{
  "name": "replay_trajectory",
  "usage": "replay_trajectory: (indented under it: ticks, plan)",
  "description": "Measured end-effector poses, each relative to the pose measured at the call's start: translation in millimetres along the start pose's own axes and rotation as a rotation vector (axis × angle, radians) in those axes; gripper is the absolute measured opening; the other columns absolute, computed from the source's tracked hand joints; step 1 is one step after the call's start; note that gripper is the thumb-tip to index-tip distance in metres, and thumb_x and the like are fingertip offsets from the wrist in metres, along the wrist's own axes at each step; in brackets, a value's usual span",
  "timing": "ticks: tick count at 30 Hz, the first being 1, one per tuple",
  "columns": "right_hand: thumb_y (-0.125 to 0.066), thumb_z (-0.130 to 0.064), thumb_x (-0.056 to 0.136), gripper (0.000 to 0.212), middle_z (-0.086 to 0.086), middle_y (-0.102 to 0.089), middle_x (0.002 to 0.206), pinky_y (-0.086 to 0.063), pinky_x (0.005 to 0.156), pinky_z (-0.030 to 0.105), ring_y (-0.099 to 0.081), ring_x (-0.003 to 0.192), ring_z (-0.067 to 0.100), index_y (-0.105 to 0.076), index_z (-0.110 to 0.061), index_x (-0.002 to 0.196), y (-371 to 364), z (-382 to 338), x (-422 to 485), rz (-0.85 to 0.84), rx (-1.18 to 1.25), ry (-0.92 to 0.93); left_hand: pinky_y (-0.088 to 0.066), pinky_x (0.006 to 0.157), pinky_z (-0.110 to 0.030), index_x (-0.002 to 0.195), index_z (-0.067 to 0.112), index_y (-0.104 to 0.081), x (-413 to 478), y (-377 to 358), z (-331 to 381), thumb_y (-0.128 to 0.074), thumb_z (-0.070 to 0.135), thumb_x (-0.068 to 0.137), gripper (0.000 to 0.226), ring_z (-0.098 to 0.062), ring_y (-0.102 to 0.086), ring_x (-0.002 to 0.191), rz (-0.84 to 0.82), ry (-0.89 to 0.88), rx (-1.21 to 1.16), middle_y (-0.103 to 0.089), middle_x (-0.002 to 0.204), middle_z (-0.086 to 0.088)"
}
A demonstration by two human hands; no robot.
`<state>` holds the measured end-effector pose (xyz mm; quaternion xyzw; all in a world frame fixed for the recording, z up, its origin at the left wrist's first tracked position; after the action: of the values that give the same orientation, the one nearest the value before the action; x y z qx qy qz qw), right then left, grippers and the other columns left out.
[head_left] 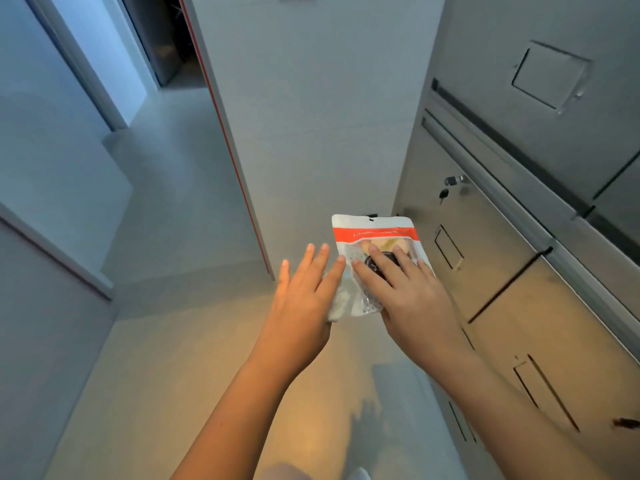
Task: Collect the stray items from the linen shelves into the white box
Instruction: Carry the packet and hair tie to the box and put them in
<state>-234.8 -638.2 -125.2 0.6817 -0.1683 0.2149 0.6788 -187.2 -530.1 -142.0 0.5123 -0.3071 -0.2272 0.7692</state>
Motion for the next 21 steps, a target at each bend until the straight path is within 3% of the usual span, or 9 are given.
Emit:
replay_trajectory:
  ticks: [8, 21]
  plan:
    - [-0.078, 0.007, 0.058, 0.059, 0.018, -0.065, 0.115, -0.052, 0.078, 0.052, -0.062, 0.1, 0.042, -0.066, -0.008, 0.113, -59.3, 10.5, 85.0, -0.013, -0.013, 0.039, 0.021, 0.103, -0.033, 0.148, 0.019, -0.011, 73.9, -9.4, -73.8, -0.052, 0.003, 0.086, 0.076, -0.021, 0.009, 0.143, -0.013, 0.028, 0.013, -0.002, 0.157, -0.004]
    - [-0.076, 0.008, 0.056, 0.062, 0.019, -0.062, 0.119, -0.053, 0.077, 0.052, -0.061, 0.101, 0.042, -0.065, -0.008, 0.114, -148.5, 19.8, 235.8, -0.04, -0.064, -0.062, 0.018, 0.105, -0.034, 0.148, 0.02, -0.004, 216.6, 5.8, -206.4, -0.053, 0.002, 0.084, 0.082, -0.019, 0.012, 0.143, -0.057, -0.041, 0.023, 0.003, 0.157, -0.004]
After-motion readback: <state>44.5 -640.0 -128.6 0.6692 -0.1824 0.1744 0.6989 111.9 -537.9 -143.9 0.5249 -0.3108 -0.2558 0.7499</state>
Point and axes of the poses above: each hand's wrist, its own x-axis towards the middle knuckle, its own y-axis out of the back of the hand, z = x × y, the point moved 7 cm from there along x, towards the middle knuckle
